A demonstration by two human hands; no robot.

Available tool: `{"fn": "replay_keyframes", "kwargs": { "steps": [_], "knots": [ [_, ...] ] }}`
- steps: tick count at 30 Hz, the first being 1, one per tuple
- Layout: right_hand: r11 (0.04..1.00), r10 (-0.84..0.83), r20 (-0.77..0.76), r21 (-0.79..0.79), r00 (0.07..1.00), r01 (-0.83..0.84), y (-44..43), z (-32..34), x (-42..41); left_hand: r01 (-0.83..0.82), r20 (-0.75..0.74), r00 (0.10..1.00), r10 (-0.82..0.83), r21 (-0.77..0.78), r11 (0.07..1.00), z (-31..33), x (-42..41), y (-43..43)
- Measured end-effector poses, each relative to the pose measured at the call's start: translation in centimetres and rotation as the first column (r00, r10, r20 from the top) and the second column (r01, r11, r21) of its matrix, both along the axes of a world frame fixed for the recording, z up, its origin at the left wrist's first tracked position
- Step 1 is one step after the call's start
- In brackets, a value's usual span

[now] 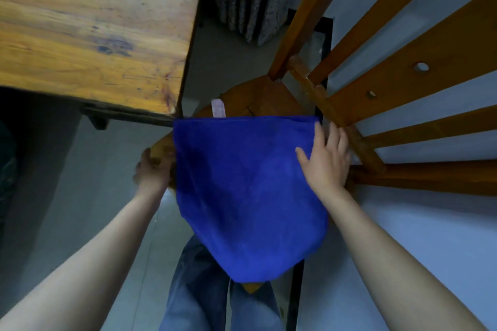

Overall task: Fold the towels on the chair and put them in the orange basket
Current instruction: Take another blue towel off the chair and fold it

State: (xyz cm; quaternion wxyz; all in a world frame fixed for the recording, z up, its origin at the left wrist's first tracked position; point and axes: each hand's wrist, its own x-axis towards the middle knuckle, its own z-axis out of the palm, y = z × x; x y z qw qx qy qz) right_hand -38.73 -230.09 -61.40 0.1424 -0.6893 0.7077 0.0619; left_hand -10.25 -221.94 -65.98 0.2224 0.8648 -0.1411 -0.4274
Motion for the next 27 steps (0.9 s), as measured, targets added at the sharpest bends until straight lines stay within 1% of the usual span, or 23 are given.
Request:
{"fn": "replay_keyframes", "kwargs": {
  "steps": [1,2,3,4,5,6,7,8,9,10,12,14,16,19,22,25,27],
  "knots": [
    [1.000,0.022,0.021,0.000,1.000,-0.022,2.1,-0.6,-0.4,0.000,-0.027,1.000,0.001,0.035,0.999,-0.3,-0.2,1.8],
    [1.000,0.008,0.040,0.025,0.999,-0.009,4.4,-1.4,-1.2,-0.007,-0.091,0.996,0.012,0.062,0.998,-0.3,-0.7,3.7],
    [0.995,-0.060,0.054,0.083,0.997,0.055,6.6,-2.3,-2.2,-0.014,-0.168,0.985,0.029,0.085,0.996,-0.5,-1.3,5.6],
    [0.973,-0.179,0.067,0.161,0.982,0.167,8.8,-3.1,-3.4,-0.021,-0.243,0.969,0.051,0.125,0.992,-0.7,-1.8,7.3],
    [0.926,-0.326,0.081,0.231,0.942,0.300,10.5,-3.9,-4.6,-0.010,-0.310,0.949,0.059,0.156,0.988,-1.0,-2.3,8.9],
    [0.849,-0.484,0.104,0.297,0.869,0.437,12.0,-4.6,-5.8,0.005,-0.359,0.931,0.063,0.186,0.983,-1.5,-2.6,10.2],
    [0.751,-0.624,0.135,0.376,0.769,0.543,13.1,-5.1,-6.8,0.021,-0.391,0.918,0.063,0.206,0.978,-2.0,-2.8,11.1],
    [0.653,-0.729,0.168,0.463,0.664,0.600,13.9,-5.7,-7.6,0.046,-0.419,0.906,0.051,0.219,0.975,-2.5,-3.1,11.7],
    [0.573,-0.797,0.194,0.541,0.571,0.615,14.8,-6.0,-8.3,0.076,-0.443,0.896,0.031,0.222,0.972,-2.7,-3.5,12.2],
    [0.530,-0.830,0.222,0.597,0.511,0.602,15.3,-6.4,-8.7,0.084,-0.450,0.893,0.026,0.222,0.971,-2.7,-3.8,12.1],
    [0.508,-0.847,0.265,0.660,0.461,0.553,15.8,-6.9,-8.9,0.076,-0.459,0.888,0.033,0.218,0.973,-3.0,-4.2,11.7],
    [0.529,-0.839,0.335,0.685,0.428,0.501,15.3,-7.4,-8.7,0.055,-0.458,0.888,0.039,0.190,0.980,-3.0,-4.2,10.7],
    [0.526,-0.845,0.364,0.701,0.392,0.481,14.5,-7.6,-8.5,0.044,-0.426,0.905,0.023,0.147,0.988,-3.4,-4.2,10.3],
    [0.511,-0.853,0.359,0.728,0.380,0.457,14.4,-8.4,-9.1,0.026,-0.388,0.922,0.005,0.075,0.997,-3.8,-4.4,10.4],
    [0.503,-0.848,0.348,0.767,0.400,0.399,14.9,-8.9,-10.5,-0.056,-0.396,0.916,0.066,0.038,0.998,-4.3,-4.6,11.0],
    [0.503,-0.841,0.339,0.776,0.420,0.380,16.0,-8.9,-12.3,-0.166,-0.420,0.895,0.150,-0.001,0.986,-4.1,-4.7,12.2],
    [0.500,-0.854,0.362,0.770,0.373,0.397,16.9,-8.4,-13.2,-0.186,-0.358,0.916,0.182,0.025,0.982,-3.7,-4.8,13.8]
  ]
}}
